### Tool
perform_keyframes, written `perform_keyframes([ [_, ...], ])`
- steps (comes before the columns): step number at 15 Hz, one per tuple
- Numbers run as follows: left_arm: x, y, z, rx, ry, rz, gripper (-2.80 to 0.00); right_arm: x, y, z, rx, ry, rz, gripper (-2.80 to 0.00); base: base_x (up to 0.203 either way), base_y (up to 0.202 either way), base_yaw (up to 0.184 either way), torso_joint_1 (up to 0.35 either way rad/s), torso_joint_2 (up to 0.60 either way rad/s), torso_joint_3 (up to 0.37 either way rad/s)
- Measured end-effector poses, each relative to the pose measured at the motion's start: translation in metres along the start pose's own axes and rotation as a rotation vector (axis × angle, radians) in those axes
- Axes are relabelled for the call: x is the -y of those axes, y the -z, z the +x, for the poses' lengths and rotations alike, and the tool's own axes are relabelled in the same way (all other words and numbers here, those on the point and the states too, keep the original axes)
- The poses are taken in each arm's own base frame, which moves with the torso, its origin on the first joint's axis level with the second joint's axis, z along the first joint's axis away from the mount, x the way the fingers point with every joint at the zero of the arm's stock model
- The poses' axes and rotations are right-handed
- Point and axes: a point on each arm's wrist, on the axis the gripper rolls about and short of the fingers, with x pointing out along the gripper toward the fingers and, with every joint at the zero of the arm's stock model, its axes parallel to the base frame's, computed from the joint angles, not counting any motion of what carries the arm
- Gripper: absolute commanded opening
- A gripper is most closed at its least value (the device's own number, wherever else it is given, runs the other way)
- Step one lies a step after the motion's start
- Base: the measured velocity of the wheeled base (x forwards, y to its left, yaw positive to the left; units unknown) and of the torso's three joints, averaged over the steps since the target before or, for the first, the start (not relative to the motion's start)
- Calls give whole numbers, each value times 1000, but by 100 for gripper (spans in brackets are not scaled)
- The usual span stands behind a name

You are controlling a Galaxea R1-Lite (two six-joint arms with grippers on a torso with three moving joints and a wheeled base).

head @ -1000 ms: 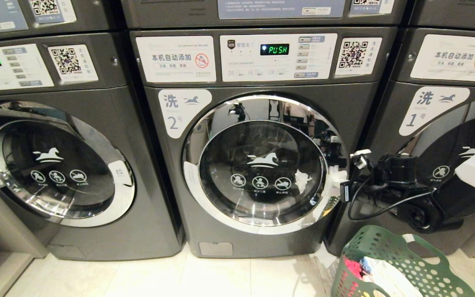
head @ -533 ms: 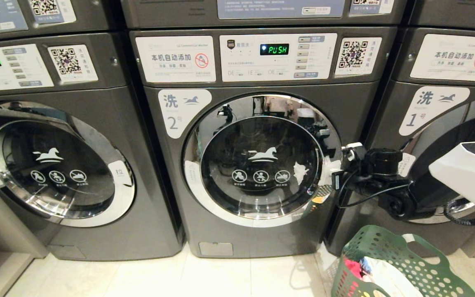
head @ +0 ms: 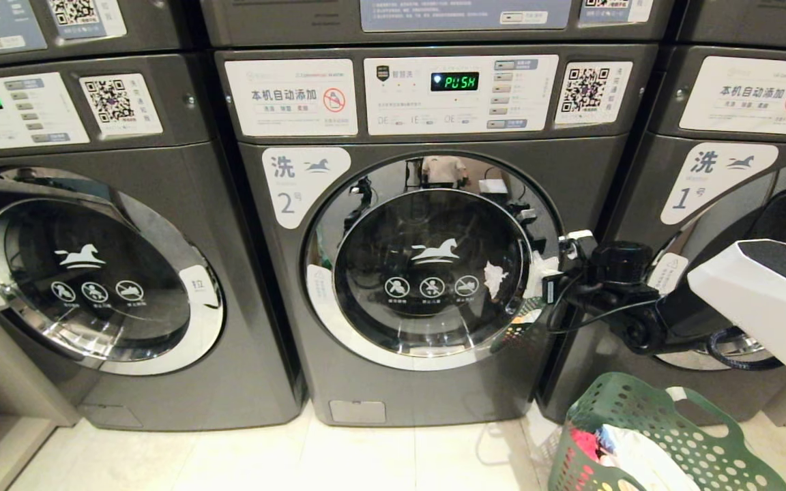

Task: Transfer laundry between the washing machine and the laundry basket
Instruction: Press the washing machine door tightly with the right hand

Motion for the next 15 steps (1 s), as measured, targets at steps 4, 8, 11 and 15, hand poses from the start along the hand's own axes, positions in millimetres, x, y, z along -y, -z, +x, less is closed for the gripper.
perform_keyframes([
  [4, 0, -1, -1, 8, -2, 0, -280, 0, 1, 5, 20, 1, -4, -280, 0, 0, 0, 0, 0, 0],
  [8, -1, -4, -2, 33, -12, 2, -280, -1, 7, 9, 27, 1, -3, -280, 0, 0, 0, 0, 0, 0],
  [11, -1, -3, 0, 29, -11, 1, -280, 0, 10, 13, 28, 1, -3, -280, 0, 0, 0, 0, 0, 0],
  [15, -2, -4, 0, 39, -36, -2, -280, -1, 14, 18, 28, 0, 0, -280, 0, 0, 0, 0, 0, 0],
])
